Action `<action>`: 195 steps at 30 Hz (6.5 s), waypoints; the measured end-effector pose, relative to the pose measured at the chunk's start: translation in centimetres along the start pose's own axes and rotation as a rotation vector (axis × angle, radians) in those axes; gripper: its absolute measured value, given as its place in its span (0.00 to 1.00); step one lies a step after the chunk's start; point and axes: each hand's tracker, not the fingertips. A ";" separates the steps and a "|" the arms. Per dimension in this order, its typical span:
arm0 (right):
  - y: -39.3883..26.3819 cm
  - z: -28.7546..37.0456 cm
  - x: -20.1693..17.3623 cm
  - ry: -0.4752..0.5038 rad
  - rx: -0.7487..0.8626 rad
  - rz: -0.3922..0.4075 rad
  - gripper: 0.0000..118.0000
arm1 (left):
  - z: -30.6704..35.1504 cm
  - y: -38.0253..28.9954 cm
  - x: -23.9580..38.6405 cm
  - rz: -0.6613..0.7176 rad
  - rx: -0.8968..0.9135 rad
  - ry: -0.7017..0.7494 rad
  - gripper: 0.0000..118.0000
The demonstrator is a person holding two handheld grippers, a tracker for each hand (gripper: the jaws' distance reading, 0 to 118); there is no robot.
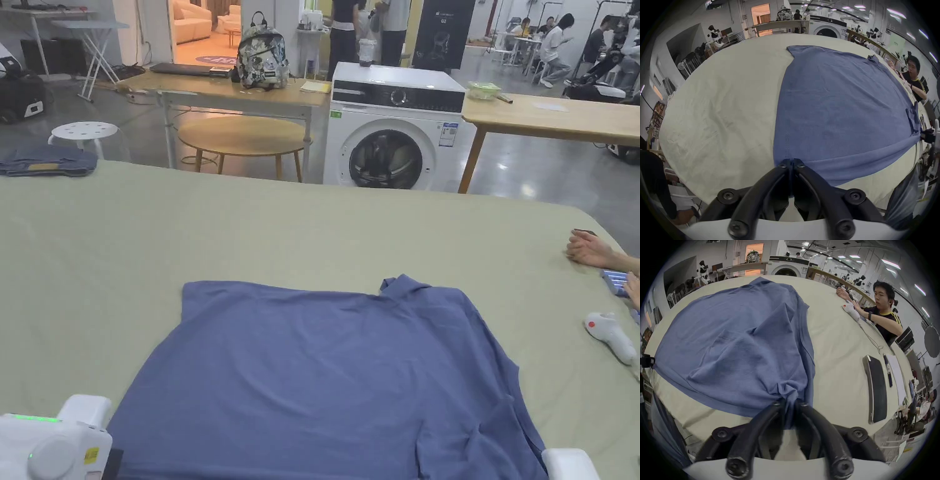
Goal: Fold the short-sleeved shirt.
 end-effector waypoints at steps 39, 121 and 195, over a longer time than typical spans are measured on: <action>6.0 8.7 -9.7 0.082 0.706 -0.153 0.00 | 8.4 4.0 5.4 0.014 0.371 -0.003 0.00; 14.0 1.3 0.0 0.046 0.178 -0.175 0.05 | 3.4 14.0 0.6 0.114 0.183 -0.033 0.01; 11.0 3.3 -6.7 0.061 0.582 -0.166 0.00 | -7.9 16.3 -2.0 0.194 -0.109 -0.071 0.46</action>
